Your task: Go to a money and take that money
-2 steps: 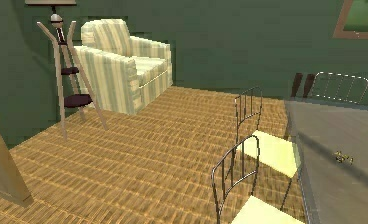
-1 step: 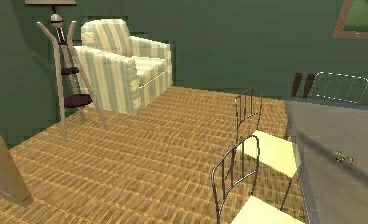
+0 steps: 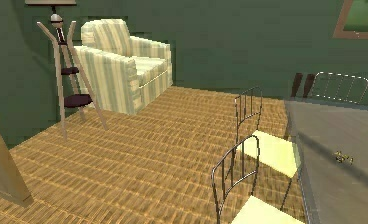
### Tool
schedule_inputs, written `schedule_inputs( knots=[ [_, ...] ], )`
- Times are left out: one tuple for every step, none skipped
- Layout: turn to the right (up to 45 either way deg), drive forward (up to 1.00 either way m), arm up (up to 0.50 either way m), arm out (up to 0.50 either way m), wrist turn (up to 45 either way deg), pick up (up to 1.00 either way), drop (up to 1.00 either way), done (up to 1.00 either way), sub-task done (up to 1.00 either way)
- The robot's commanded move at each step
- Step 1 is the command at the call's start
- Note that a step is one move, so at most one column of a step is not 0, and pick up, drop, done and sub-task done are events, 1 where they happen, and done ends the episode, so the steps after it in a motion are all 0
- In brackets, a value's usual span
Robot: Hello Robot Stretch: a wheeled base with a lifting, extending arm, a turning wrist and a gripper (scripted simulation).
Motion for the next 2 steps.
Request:
schedule_inputs(
  knots=[
    [0.0, 0.00, 0.00, 0.00, 45.0, 0.00, 0.00, 0.00, 0.00],
    [0.0, 0.00, 0.00, 0.00, 15.0, 0.00, 0.00, 0.00, 0.00]
  ],
)
